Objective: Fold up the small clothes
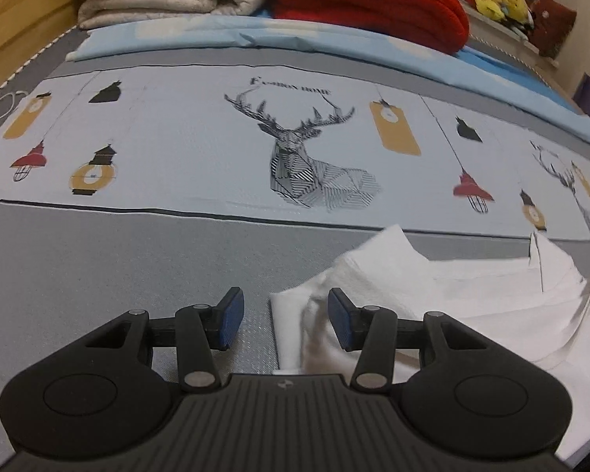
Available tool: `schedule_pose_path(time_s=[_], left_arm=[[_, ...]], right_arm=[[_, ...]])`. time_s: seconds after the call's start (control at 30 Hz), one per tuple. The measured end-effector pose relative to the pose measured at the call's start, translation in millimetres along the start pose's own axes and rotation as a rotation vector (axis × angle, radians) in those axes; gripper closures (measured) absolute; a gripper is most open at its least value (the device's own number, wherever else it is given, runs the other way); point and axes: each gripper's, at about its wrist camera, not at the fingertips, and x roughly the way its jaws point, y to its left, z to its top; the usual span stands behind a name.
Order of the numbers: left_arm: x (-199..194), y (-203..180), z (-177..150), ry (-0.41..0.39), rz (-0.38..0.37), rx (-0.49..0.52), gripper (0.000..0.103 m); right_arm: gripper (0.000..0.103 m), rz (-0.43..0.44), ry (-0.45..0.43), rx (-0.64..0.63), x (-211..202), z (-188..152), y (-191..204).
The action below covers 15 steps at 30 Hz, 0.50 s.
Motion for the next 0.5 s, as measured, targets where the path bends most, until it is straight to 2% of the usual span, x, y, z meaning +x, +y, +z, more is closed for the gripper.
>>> schedule_pose_path(time_s=[0.1, 0.2, 0.27, 0.37, 0.5], left_arm=[[1, 13, 0, 0.041, -0.066, -0.067, 0.051], [10, 8, -7, 0.128, -0.05, -0.017, 0.051], [11, 1, -9, 0.122, -0.041, 0.029, 0.05], [13, -3, -7, 0.095, -0.041, 0.007, 0.05], [22, -11, -1, 0.095, -0.05, -0.039, 0.05]], right_arm=[[0.077, 0.055, 0.056, 0.007, 6, -5, -3], [0.074, 0.096, 0.107, -0.051, 11, -15, 8], [0.072, 0.102, 0.145, -0.124, 15, -22, 21], [0.072, 0.084, 0.142, -0.209, 18, -27, 35], [0.072, 0.058, 0.115, -0.172, 21, -22, 35]])
